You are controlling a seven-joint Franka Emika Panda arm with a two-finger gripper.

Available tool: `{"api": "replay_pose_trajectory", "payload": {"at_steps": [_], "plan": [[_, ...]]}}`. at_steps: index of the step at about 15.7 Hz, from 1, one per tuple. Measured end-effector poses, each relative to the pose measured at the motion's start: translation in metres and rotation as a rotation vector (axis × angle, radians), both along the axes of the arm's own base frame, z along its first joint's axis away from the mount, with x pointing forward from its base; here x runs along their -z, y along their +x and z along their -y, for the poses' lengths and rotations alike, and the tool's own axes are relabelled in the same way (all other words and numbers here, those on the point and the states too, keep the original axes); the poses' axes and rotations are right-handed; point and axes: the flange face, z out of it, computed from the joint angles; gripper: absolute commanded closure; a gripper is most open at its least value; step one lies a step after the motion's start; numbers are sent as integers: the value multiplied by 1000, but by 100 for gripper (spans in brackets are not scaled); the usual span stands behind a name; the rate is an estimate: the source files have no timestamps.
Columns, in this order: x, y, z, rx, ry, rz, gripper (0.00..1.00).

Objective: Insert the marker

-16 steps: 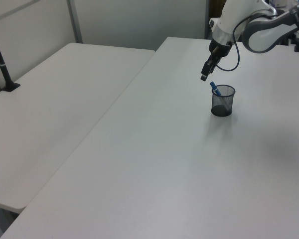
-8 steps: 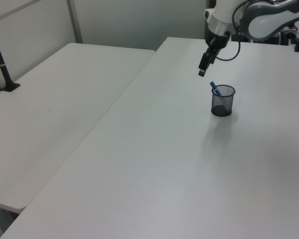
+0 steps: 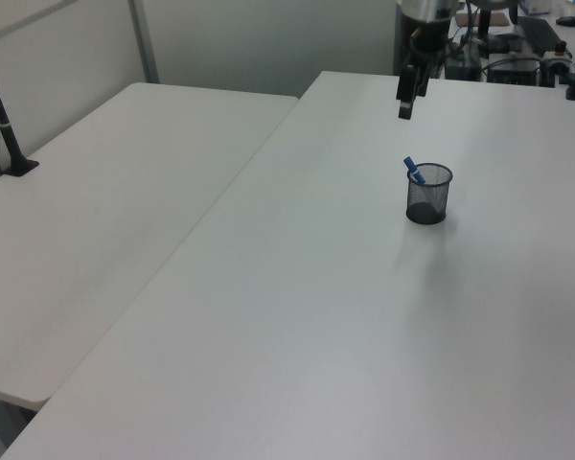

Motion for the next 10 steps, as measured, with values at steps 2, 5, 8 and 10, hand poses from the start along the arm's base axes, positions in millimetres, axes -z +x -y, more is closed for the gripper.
{"api": "replay_pose_trajectory", "payload": {"at_steps": [2, 5, 8, 10], "plan": [[-9, -7, 3, -41, -8, -60, 0], [-20, -10, 19, -84, -13, -96, 0], [-23, -10, 32, -79, -13, -108, 0], [-23, -11, 33, -77, -13, -117, 0]]}}
